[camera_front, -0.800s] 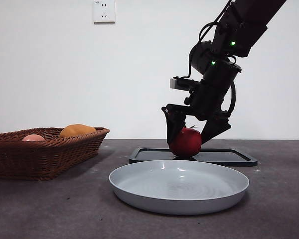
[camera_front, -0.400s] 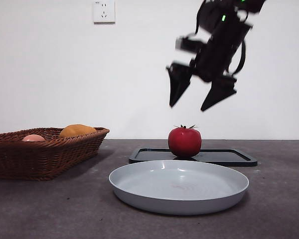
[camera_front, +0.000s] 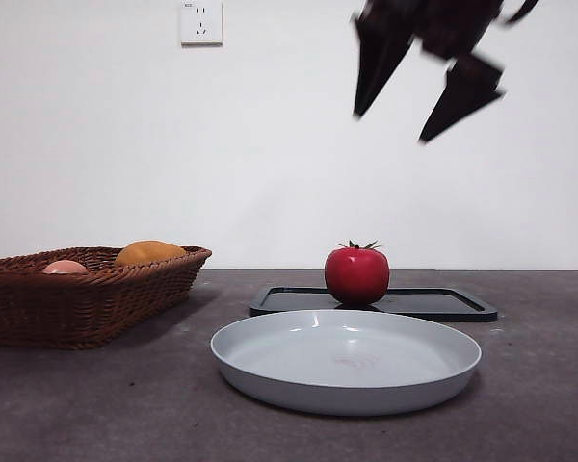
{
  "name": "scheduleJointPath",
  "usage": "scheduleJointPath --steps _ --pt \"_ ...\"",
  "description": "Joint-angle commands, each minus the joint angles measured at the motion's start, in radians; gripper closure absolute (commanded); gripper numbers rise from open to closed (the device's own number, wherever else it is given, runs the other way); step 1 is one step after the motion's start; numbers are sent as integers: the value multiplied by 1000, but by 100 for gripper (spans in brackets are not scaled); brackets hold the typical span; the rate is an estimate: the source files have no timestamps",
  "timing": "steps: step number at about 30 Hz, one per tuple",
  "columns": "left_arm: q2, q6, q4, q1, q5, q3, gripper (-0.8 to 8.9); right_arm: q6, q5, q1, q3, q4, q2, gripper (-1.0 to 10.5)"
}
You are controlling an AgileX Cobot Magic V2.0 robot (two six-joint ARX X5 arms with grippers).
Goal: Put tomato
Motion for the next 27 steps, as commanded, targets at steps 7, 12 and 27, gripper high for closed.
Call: scheduleJointPath --steps 7,12,27 --pt "5 12 11 -3 5 18 310 -9 -13 9 -53 -110 -246 442" --pt "5 12 11 -3 5 18 310 -8 -26 14 -211 -108 -443 442" --pt "5 12 11 -3 5 18 310 76 -162 89 -590 -110 -809 443"
